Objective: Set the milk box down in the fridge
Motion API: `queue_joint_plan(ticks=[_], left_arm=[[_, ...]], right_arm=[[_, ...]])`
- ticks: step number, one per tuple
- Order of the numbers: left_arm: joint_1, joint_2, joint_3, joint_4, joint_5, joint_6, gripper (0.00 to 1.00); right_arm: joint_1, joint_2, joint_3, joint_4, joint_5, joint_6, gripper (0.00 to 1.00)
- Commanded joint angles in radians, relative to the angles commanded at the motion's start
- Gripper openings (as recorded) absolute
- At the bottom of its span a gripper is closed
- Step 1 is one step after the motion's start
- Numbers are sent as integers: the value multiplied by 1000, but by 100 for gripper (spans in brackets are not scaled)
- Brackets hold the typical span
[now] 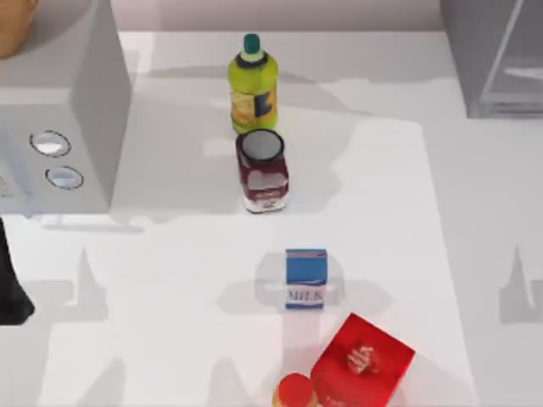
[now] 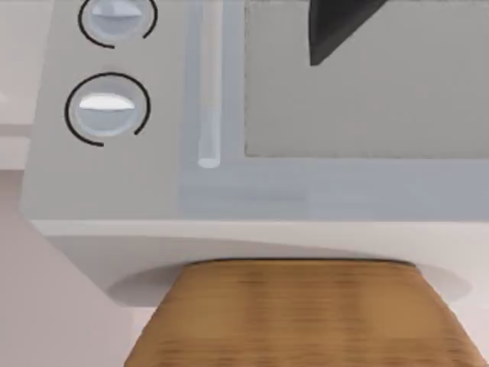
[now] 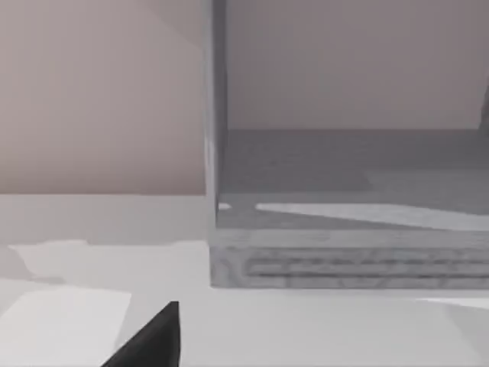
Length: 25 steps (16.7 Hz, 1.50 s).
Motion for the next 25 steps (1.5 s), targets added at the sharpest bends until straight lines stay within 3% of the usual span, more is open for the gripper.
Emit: queue_joint_plan(ticks=[4, 9, 19, 25], left_arm=[[0, 0, 0, 0, 0, 0, 100], [0, 0, 0, 0, 0, 0, 100], [0, 0, 0, 0, 0, 0, 100], [0, 0, 0, 0, 0, 0, 100]], right_arm=[[28, 27, 22, -3, 19, 24, 100], [230, 259, 177, -22, 145, 189, 100], [809, 1222, 659, -108, 519, 660, 100], [1038, 1735, 897, -156, 698, 867, 100]])
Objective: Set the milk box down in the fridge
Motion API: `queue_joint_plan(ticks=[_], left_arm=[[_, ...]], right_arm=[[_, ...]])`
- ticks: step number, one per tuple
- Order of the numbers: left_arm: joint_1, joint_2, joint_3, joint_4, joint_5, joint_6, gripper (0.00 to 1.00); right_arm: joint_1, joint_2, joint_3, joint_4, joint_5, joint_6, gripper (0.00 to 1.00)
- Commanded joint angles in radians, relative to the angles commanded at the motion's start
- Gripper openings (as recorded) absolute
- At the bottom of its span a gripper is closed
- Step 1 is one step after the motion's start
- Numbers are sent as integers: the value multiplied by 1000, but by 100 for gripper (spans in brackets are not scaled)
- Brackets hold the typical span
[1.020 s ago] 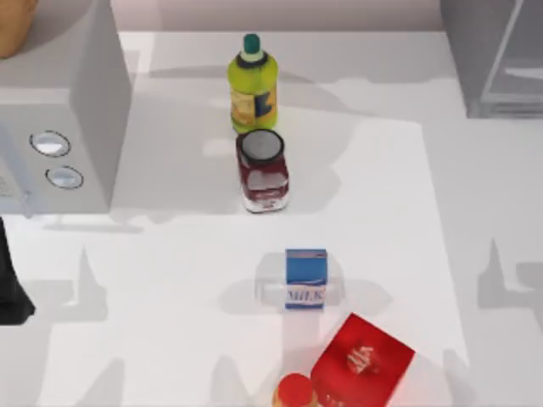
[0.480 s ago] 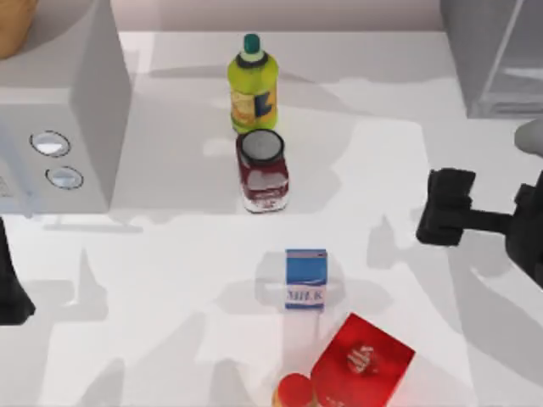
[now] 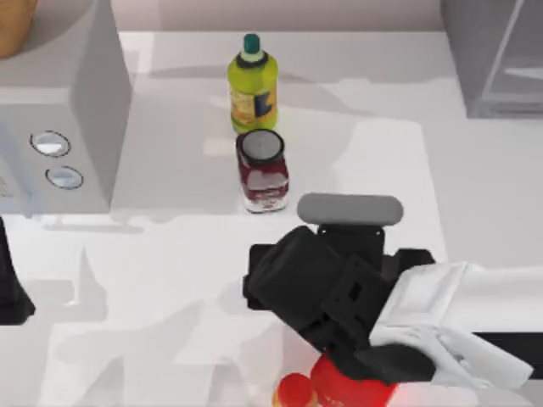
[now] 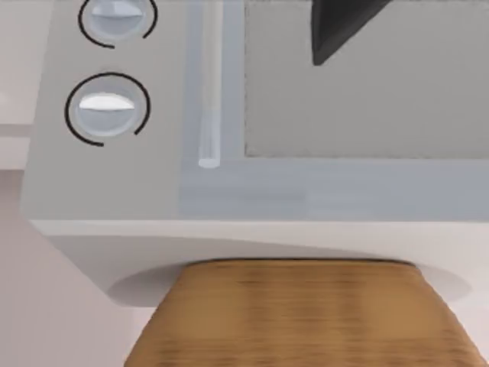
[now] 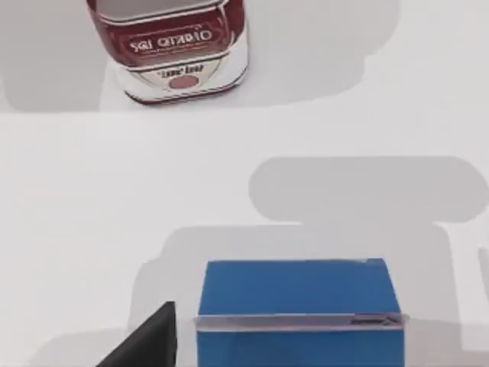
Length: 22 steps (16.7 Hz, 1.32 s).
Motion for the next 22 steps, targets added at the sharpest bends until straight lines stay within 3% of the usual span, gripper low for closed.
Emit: queue_joint_plan(ticks=[5, 13, 22], left_arm=[[0, 0, 0, 0, 0, 0, 100], [0, 0, 0, 0, 0, 0, 100], [0, 0, 0, 0, 0, 0, 100]], right_arm=[[65, 156, 75, -23, 63, 67, 100], [27, 148, 95, -19, 46, 22, 100], [-33, 292, 97, 166, 17, -45, 100]])
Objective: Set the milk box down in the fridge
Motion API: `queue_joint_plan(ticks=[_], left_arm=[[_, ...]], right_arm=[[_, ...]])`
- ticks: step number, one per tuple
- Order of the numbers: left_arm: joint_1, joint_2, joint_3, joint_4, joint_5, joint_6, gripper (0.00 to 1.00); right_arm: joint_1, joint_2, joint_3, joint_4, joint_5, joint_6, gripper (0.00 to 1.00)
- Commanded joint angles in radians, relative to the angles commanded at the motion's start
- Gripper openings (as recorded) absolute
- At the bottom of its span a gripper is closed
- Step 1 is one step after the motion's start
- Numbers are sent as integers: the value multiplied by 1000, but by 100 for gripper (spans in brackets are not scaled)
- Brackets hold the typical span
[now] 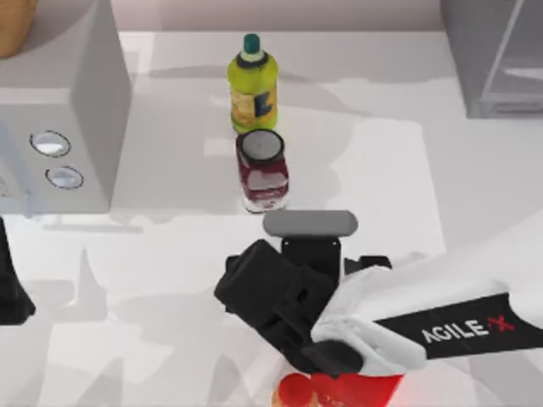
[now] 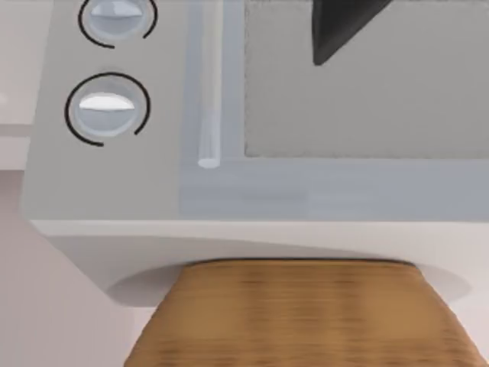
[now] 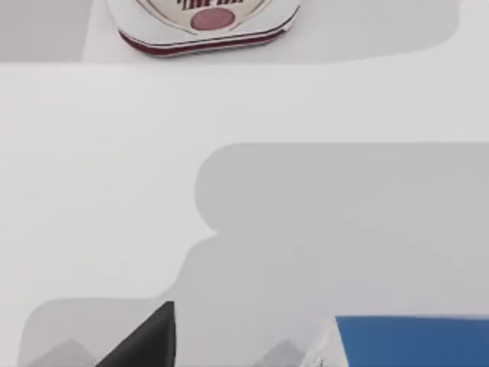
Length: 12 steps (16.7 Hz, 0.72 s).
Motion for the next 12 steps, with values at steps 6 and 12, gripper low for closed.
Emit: queue_joint_plan(ticks=[6, 12], left_arm=[[0, 0, 0, 0, 0, 0, 100], [0, 0, 0, 0, 0, 0, 100]], right_arm=[[0, 0, 0, 0, 0, 0, 77], [0, 0, 0, 0, 0, 0, 32]])
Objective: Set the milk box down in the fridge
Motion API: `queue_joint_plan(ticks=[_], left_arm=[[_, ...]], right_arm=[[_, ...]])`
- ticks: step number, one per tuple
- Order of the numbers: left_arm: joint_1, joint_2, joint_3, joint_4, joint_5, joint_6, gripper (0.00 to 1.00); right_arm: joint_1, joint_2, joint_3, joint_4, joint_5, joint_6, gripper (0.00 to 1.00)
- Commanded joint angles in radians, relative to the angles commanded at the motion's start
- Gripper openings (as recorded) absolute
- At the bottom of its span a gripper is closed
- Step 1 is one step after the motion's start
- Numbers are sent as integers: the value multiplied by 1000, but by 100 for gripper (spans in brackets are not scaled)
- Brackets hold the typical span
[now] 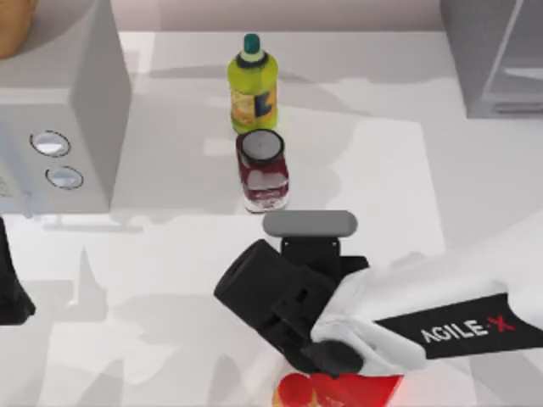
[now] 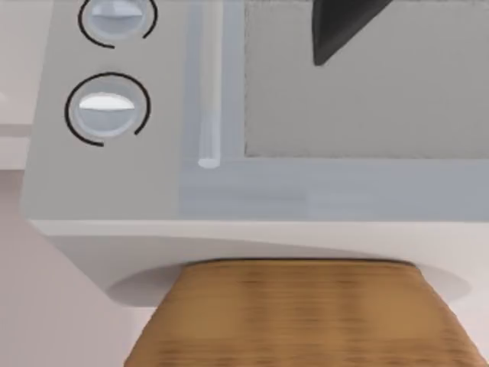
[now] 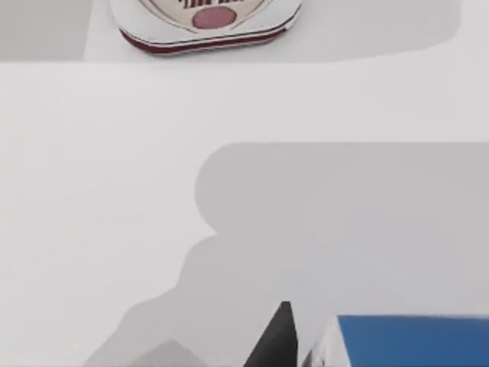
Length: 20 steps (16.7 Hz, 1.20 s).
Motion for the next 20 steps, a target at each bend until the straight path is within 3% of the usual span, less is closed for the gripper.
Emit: queue_joint_plan(ticks=[4, 5, 15, 20], left_arm=[[0, 0, 0, 0, 0, 0, 100], [0, 0, 0, 0, 0, 0, 100], [0, 0, 0, 0, 0, 0, 100], [0, 0, 0, 0, 0, 0, 100]], right_arm=[[0, 0, 0, 0, 0, 0, 2], [0, 0, 0, 0, 0, 0, 0], [-9, -3, 3, -12, 4, 2, 0], [-33, -104, 49, -184, 22, 29, 0]])
